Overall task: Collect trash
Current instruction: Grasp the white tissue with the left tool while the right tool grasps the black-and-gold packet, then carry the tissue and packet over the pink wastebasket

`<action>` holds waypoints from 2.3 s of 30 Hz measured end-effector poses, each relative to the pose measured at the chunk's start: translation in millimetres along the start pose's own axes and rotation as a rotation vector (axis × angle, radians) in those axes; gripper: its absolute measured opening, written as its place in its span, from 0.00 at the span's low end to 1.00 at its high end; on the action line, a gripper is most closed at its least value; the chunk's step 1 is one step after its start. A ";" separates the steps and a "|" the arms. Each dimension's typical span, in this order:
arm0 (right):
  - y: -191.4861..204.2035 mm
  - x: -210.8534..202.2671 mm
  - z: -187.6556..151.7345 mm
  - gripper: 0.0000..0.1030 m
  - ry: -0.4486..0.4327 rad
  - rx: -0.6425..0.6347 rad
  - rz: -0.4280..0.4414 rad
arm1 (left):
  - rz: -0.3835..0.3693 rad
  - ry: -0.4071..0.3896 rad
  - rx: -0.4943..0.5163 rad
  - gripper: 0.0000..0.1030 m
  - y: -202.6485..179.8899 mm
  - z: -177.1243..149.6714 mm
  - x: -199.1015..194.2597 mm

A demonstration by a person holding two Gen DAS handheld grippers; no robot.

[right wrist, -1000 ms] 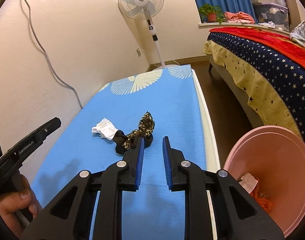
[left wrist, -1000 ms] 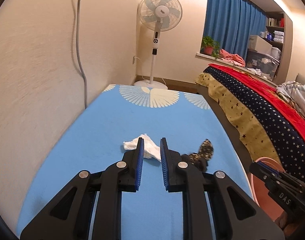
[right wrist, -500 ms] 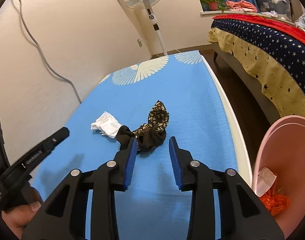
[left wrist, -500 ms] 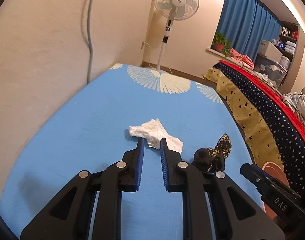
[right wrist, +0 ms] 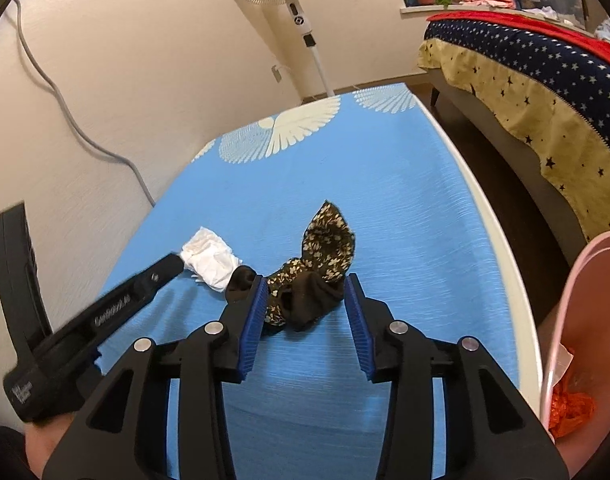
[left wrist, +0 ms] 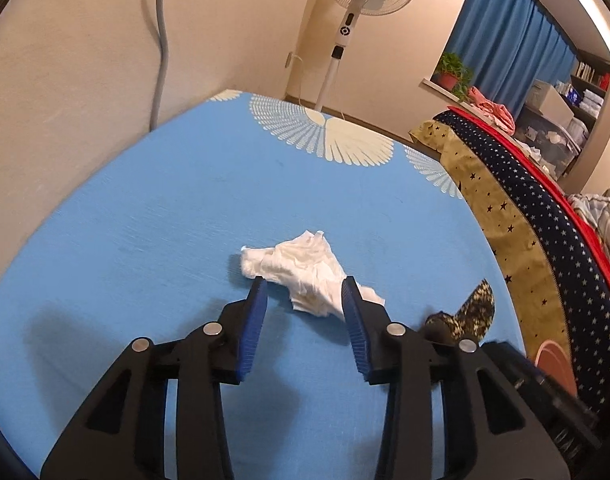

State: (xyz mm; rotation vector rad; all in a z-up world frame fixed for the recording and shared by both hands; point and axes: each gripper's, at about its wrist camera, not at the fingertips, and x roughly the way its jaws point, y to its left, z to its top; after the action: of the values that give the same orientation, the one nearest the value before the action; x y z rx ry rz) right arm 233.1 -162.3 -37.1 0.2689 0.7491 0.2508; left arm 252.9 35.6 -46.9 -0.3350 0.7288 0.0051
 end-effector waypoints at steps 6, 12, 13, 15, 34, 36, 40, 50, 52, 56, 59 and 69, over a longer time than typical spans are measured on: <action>-3.2 13.5 -4.1 0.33 0.040 0.033 -0.009 | -0.004 0.057 -0.016 0.42 0.0 0.0 18.3; -1.4 16.5 -3.8 0.13 0.052 0.016 -0.005 | 0.004 0.056 -0.032 0.42 4.5 2.8 22.2; -1.2 16.8 -3.7 0.12 0.055 0.015 -0.005 | 0.003 0.057 -0.033 0.42 4.0 4.1 23.6; 1.6 14.9 -3.2 0.08 0.049 0.001 -0.020 | 0.002 0.057 -0.033 0.42 3.5 5.6 25.5; 1.4 -37.9 11.1 0.03 -0.063 -0.008 -0.097 | -0.021 0.017 0.091 0.05 -20.5 6.3 -6.8; 1.3 -47.3 11.4 0.03 -0.077 -0.006 -0.104 | -0.023 0.004 0.108 0.05 -23.6 5.5 -17.1; 1.8 -65.3 12.5 0.03 -0.101 -0.014 -0.112 | -0.032 -0.017 0.130 0.05 -31.1 2.8 -36.2; -8.7 -126.4 9.2 0.03 -0.167 -0.049 -0.147 | -0.062 -0.069 0.182 0.05 -48.8 -14.4 -90.2; -11.6 -139.4 9.3 0.03 -0.181 -0.049 -0.153 | -0.065 -0.075 0.187 0.05 -51.0 -19.4 -98.4; -16.0 -166.5 10.0 0.03 -0.213 -0.067 -0.172 | -0.077 -0.091 0.206 0.05 -57.2 -30.1 -117.7; -19.0 -189.2 10.2 0.03 -0.243 -0.093 -0.185 | -0.086 -0.098 0.222 0.05 -63.3 -38.2 -129.0; -39.2 -242.2 8.0 0.03 -0.258 -0.125 -0.253 | -0.121 -0.102 0.274 0.05 -88.6 -58.3 -153.7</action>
State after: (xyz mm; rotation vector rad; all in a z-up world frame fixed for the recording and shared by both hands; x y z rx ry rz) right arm 72.7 -277.1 109.1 0.0831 0.5031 0.0209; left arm 110.5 -48.8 39.6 -0.1154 0.5978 -0.1897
